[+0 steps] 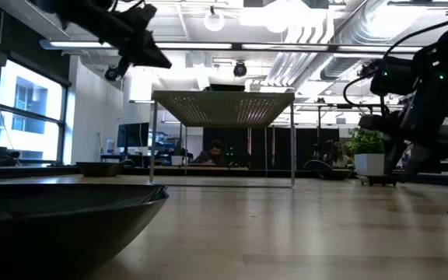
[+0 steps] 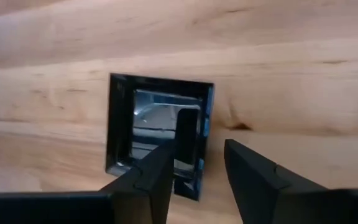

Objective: Pick & Place Mini shaped plates
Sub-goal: Stack the top black square plate on top of the black square plate on the shelf

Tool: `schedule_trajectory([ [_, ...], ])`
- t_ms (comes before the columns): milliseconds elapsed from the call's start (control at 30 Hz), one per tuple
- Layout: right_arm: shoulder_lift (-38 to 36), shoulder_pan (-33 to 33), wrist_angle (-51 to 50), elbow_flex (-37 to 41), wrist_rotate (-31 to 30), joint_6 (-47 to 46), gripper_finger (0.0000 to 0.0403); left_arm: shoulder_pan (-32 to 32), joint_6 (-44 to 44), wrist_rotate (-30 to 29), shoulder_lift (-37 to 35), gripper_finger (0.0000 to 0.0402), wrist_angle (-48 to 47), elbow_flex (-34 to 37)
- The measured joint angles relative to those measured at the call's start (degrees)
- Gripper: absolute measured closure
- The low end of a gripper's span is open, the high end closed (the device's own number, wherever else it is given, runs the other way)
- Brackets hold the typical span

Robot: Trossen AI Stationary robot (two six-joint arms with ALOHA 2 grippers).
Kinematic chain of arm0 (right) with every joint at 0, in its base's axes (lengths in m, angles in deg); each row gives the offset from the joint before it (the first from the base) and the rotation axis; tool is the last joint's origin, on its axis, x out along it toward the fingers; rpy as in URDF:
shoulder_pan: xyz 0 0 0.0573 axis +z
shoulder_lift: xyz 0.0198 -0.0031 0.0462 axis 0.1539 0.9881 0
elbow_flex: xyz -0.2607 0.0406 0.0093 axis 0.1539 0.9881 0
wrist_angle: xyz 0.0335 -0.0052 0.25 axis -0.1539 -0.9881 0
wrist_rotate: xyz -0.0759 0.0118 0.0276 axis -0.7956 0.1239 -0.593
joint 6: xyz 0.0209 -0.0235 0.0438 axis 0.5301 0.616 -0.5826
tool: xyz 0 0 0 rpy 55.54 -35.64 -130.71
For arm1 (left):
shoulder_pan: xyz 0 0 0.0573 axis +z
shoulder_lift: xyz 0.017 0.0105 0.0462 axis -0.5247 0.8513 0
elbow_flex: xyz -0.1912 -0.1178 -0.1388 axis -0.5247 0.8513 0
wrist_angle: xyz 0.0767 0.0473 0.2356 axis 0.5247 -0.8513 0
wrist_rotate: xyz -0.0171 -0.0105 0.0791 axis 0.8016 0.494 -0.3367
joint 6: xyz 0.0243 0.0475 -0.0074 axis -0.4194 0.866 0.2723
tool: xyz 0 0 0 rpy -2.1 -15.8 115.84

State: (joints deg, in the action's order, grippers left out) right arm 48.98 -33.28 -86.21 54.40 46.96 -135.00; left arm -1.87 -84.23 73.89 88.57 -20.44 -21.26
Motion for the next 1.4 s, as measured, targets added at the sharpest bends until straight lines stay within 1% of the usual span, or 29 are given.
schedule_trajectory([
  [100, 0.02, 0.00, 3.38, 1.70, 0.23, -0.49, 0.0281, 0.26, -1.41, 0.02, -1.71, 0.0401, 0.98, 2.60],
  [200, -0.07, 0.00, 4.70, 2.77, 0.13, -1.79, 0.0304, 0.24, -1.70, 0.07, -2.48, 0.0401, 0.96, 3.84],
  [500, -0.11, 0.01, 6.19, 3.19, 0.26, -2.47, 0.0393, 0.24, -1.67, 1.04, -2.70, 0.0401, 1.00, 4.28],
  [567, -0.47, 0.03, 6.38, 3.18, 0.48, -2.65, 0.0397, 0.24, -1.38, 2.18, -2.69, 0.0401, 1.45, 4.28],
  [700, -1.81, 0.04, 5.47, 1.57, 0.82, -3.32, 0.0391, 0.24, -0.28, 2.87, -2.69, 0.0401, 1.72, 4.83],
  [800, -3.01, 0.24, 3.24, -1.95, 1.03, -3.25, 0.0396, 0.24, -0.74, 3.00, -3.55, 0.0401, 6.10, 7.68],
  [900, -3.92, 1.00, -0.66, -7.24, 0.70, -2.66, 0.0399, 0.24, -1.30, 3.54, -5.12, 0.0401, 12.75, 11.64],
  [1067, -4.02, 4.55, -10.91, -18.61, -2.82, -4.28, 0.0391, 0.24, -1.36, 1.91, -7.87, 0.0401, 19.45, 18.18],
  [1167, -4.01, 8.88, -14.24, -25.43, -5.98, -8.75, 0.0391, 0.24, -1.46, -0.04, -9.73, 0.0401, 22.80, 20.85],
  [1233, -3.36, 12.75, -14.67, -29.41, -8.91, -11.93, 0.0392, 0.24, -1.07, -2.13, -10.89, 0.0401, 24.50, 22.13],
  [1300, -1.68, 17.39, -14.62, -33.06, -12.27, -14.87, 0.0393, 0.24, 0.13, -4.29, -11.75, 0.0401, 25.02, 22.75],
  [1400, 3.26, 24.47, -14.63, -37.97, -17.20, -19.37, 0.0393, 0.26, 1.78, -5.40, -11.92, 0.0401, 24.72, 22.88],
])
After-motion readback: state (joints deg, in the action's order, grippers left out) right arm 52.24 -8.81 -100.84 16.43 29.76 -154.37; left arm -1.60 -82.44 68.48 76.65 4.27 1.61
